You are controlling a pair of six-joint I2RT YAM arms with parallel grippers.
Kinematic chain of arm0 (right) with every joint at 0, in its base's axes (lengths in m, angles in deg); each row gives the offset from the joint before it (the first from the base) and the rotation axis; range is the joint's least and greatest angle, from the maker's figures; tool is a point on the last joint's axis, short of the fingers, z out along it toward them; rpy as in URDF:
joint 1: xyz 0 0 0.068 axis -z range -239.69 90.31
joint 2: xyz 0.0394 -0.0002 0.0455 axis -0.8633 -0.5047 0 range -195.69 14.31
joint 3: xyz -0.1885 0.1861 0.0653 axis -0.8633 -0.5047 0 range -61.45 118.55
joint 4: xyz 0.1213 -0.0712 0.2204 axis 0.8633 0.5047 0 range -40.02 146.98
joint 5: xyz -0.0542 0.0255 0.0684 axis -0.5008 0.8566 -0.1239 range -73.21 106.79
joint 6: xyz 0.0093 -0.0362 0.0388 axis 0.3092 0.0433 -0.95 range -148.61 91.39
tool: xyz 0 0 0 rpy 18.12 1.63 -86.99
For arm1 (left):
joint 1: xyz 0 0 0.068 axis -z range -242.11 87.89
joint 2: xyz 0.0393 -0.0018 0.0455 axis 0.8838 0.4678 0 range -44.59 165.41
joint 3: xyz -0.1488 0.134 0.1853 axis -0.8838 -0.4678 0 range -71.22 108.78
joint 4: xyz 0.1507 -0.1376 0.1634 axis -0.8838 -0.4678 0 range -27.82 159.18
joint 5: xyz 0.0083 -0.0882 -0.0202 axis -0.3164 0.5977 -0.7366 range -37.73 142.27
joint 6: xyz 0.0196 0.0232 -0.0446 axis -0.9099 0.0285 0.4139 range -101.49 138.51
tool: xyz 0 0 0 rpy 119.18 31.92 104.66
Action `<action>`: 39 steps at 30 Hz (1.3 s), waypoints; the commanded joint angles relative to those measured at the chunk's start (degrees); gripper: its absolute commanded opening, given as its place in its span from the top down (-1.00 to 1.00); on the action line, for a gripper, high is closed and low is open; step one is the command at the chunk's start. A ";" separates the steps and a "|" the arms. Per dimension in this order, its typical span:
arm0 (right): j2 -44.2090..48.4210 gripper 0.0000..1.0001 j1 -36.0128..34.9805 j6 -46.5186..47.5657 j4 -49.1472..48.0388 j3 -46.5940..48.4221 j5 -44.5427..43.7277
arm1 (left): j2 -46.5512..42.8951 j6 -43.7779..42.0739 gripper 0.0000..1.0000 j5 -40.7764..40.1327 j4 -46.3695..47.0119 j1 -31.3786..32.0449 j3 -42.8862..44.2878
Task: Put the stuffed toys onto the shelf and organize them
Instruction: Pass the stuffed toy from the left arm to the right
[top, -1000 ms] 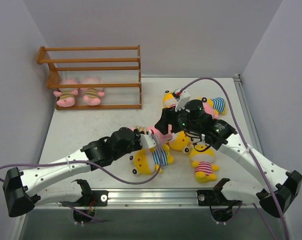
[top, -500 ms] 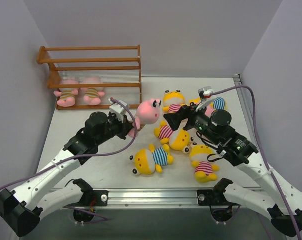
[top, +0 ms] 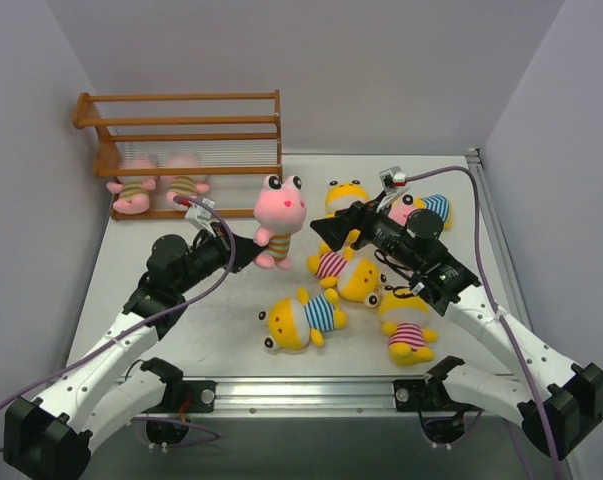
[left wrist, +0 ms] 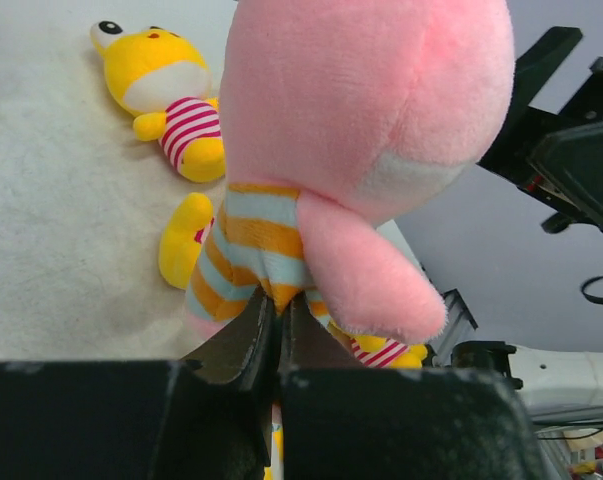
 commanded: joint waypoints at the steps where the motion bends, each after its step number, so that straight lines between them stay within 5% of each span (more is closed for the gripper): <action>1: -2.85 -0.77 2.48 -4.97 -15.92 -1.01 9.83 | -0.89 5.08 0.95 4.48 10.29 -1.18 -0.83; 17: -12.71 -0.59 1.87 -9.10 -27.01 1.18 20.30 | 2.62 9.12 0.95 11.94 20.23 -1.89 -2.77; 20: -12.62 -0.25 1.52 -9.10 -27.98 1.19 21.09 | 4.02 9.47 0.95 13.09 20.67 -1.89 -2.77; 24: -12.18 0.70 1.34 -8.31 -27.81 1.45 21.10 | 4.64 9.04 0.95 12.92 19.36 -1.89 -2.68; 27: -11.13 1.00 1.26 -6.56 -25.53 1.89 19.43 | 4.03 7.63 0.94 11.26 16.81 -1.89 -2.16; 35: -8.49 1.00 -1.90 -0.49 -9.89 6.10 5.73 | -4.57 -2.02 -0.23 -3.85 -1.81 -1.19 1.27; 39: -8.58 1.00 -4.71 0.74 -3.47 9.00 -2.62 | -8.36 -6.34 -0.46 -11.41 -9.11 1.53 3.29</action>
